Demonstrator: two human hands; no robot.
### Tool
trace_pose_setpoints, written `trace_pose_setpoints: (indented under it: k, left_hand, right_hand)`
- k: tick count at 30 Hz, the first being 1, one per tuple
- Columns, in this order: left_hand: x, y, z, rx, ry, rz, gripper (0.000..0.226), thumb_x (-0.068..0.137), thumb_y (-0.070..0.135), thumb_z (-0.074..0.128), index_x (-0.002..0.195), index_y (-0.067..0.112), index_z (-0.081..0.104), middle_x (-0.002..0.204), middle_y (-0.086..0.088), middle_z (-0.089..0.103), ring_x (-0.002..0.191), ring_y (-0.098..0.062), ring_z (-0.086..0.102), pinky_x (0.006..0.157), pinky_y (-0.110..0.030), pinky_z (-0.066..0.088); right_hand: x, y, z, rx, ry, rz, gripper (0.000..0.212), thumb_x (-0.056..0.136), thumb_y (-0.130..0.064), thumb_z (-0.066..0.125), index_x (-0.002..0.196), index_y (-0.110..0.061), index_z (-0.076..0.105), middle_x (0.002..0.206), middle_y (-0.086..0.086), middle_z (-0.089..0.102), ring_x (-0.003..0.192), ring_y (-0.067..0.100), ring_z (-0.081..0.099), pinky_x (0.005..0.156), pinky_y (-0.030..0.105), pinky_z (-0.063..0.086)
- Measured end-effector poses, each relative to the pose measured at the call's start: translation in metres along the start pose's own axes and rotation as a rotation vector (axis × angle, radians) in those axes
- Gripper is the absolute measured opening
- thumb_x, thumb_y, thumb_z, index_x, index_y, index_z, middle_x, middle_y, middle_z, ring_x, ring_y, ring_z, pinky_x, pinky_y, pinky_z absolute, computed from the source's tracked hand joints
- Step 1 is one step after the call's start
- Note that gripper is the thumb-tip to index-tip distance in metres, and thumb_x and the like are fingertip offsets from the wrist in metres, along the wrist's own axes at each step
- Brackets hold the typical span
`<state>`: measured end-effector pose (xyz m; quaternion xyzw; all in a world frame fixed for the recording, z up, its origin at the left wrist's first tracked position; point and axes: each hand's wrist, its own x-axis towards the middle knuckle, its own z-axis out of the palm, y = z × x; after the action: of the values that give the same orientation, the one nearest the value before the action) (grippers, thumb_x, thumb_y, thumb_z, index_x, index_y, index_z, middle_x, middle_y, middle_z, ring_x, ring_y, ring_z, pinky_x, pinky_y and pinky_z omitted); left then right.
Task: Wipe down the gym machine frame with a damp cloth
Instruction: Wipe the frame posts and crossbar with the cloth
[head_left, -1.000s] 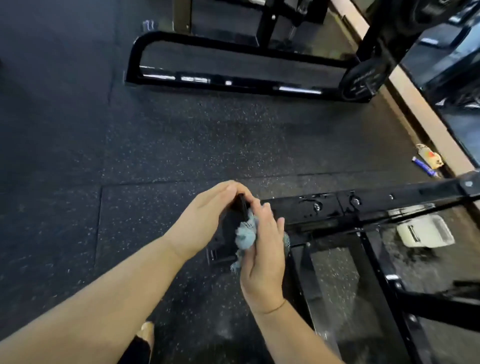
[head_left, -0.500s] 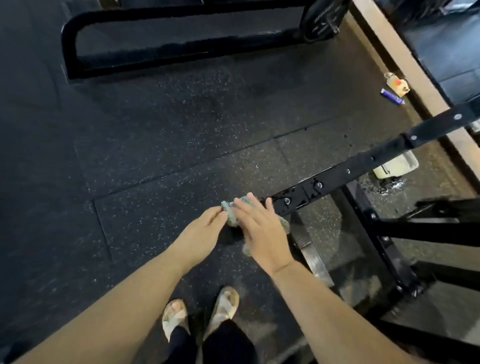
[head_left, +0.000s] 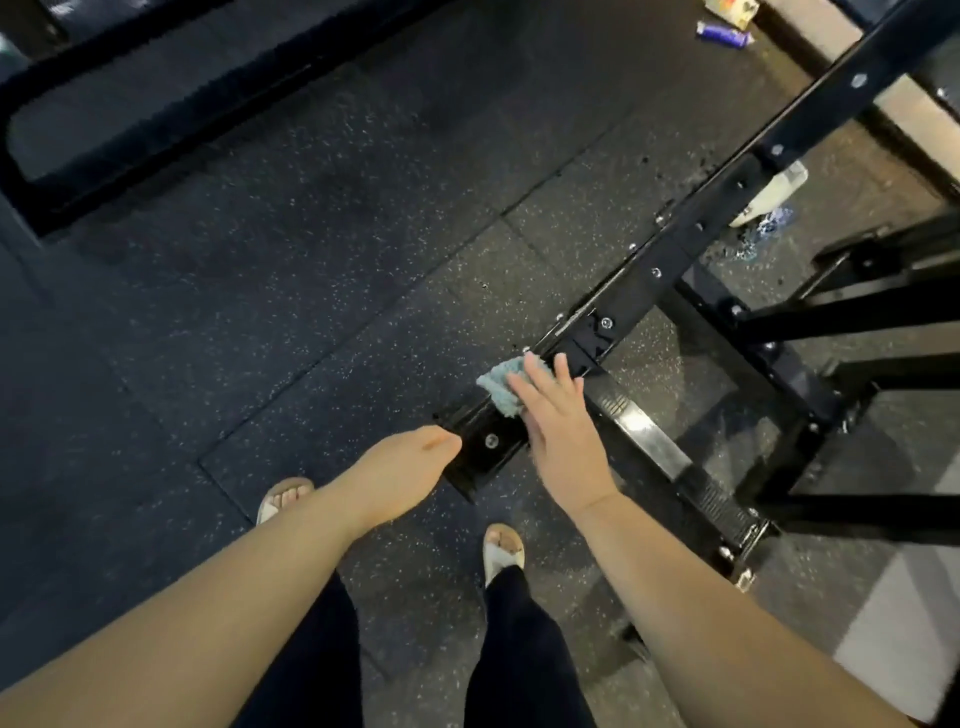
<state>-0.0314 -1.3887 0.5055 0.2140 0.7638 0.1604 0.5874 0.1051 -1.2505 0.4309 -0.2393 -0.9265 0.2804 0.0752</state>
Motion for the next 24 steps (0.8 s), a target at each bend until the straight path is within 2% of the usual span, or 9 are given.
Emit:
trace_pose_setpoints:
  k: [2, 4, 6, 11, 13, 15, 17, 21, 24]
  left_hand:
    - [0.013, -0.011, -0.014, -0.062, -0.095, 0.058, 0.039, 0.102, 0.030, 0.031, 0.134, 0.021, 0.050, 0.139, 0.001, 0.049, 0.126, -0.017, 0.046, 0.109, -0.033, 0.032]
    - [0.023, -0.020, -0.024, -0.097, -0.164, 0.098, 0.035, 0.101, 0.031, 0.035, 0.129, 0.024, 0.054, 0.135, 0.002, 0.053, 0.122, -0.016, 0.050, 0.109, -0.036, 0.034]
    - [0.036, -0.024, -0.039, -0.019, -0.281, 0.144, 0.035, 0.101, 0.030, 0.034, 0.131, 0.024, 0.053, 0.134, 0.004, 0.053, 0.119, -0.014, 0.052, 0.108, -0.034, 0.036]
    - [0.039, -0.018, -0.052, 0.096, -0.408, 0.126, 0.035, 0.101, 0.027, 0.037, 0.134, 0.020, 0.049, 0.136, -0.001, 0.051, 0.119, -0.016, 0.051, 0.106, -0.031, 0.036]
    - [0.039, -0.008, -0.053, 0.221, -0.325, 0.232, 0.037, 0.100, 0.021, 0.036, 0.136, 0.020, 0.046, 0.139, 0.001, 0.047, 0.123, -0.016, 0.047, 0.108, -0.031, 0.033]
    - [0.040, 0.009, -0.054, 0.378, -0.194, 0.420, 0.039, 0.098, 0.014, 0.039, 0.136, 0.020, 0.046, 0.138, 0.001, 0.045, 0.125, -0.017, 0.044, 0.106, -0.029, 0.033]
    - [0.044, 0.027, -0.054, 0.574, -0.106, 0.687, 0.040, 0.093, 0.008, 0.043, 0.131, 0.019, 0.051, 0.133, -0.001, 0.047, 0.122, -0.019, 0.043, 0.104, -0.031, 0.033]
    - [0.061, 0.046, -0.049, 0.950, -0.269, 1.215, 0.044, 0.081, 0.018, 0.036, 0.115, 0.012, 0.063, 0.121, -0.005, 0.059, 0.121, -0.025, 0.047, 0.106, -0.042, 0.036]
    - [0.074, 0.054, -0.050, 1.221, -0.430, 1.387, 0.049, 0.079, 0.020, 0.036, 0.120, 0.014, 0.061, 0.130, -0.005, 0.056, 0.132, -0.029, 0.040, 0.113, -0.048, 0.016]
  right_hand:
    - [0.001, -0.016, 0.007, 0.125, 0.074, 0.234, 0.048, 0.096, 0.005, 0.046, 0.141, -0.012, 0.044, 0.152, -0.003, 0.021, 0.144, 0.028, 0.007, 0.118, 0.033, 0.006]
    - [-0.003, -0.039, 0.012, 0.283, 0.183, 0.417, 0.048, 0.098, 0.004, 0.041, 0.140, -0.019, 0.041, 0.150, -0.014, 0.019, 0.146, 0.017, 0.005, 0.114, 0.010, 0.007]
    - [-0.004, -0.065, 0.019, 0.439, 0.322, 0.583, 0.048, 0.098, 0.007, 0.039, 0.134, -0.024, 0.043, 0.143, -0.025, 0.023, 0.144, 0.007, 0.008, 0.109, 0.003, 0.009]
    - [-0.029, -0.115, 0.024, 0.703, 0.312, 0.864, 0.042, 0.102, -0.004, 0.037, 0.132, -0.034, 0.044, 0.142, -0.028, 0.032, 0.131, -0.014, 0.025, 0.097, -0.006, 0.018]
    - [-0.041, -0.125, 0.029, 0.823, 0.374, 0.981, 0.039, 0.103, -0.013, 0.039, 0.131, -0.038, 0.048, 0.144, -0.022, 0.040, 0.127, -0.014, 0.034, 0.099, -0.002, 0.025]
    - [-0.045, -0.129, 0.041, 1.088, 0.525, 1.069, 0.035, 0.103, -0.020, 0.040, 0.128, -0.038, 0.057, 0.138, -0.015, 0.054, 0.127, 0.000, 0.046, 0.110, 0.022, 0.035]
    - [-0.042, -0.133, 0.051, 1.363, 0.747, 1.137, 0.032, 0.104, -0.018, 0.039, 0.121, -0.030, 0.062, 0.126, -0.003, 0.064, 0.119, 0.015, 0.058, 0.105, 0.041, 0.043]
    - [-0.037, -0.143, 0.076, 1.647, 1.050, 1.294, 0.027, 0.103, -0.019, 0.041, 0.122, -0.019, 0.059, 0.128, 0.009, 0.062, 0.118, 0.025, 0.058, 0.104, 0.047, 0.044]
    - [-0.028, -0.162, 0.081, 1.756, 1.238, 1.293, 0.033, 0.103, -0.018, 0.041, 0.133, -0.012, 0.052, 0.129, 0.010, 0.061, 0.119, 0.025, 0.058, 0.106, 0.047, 0.042]
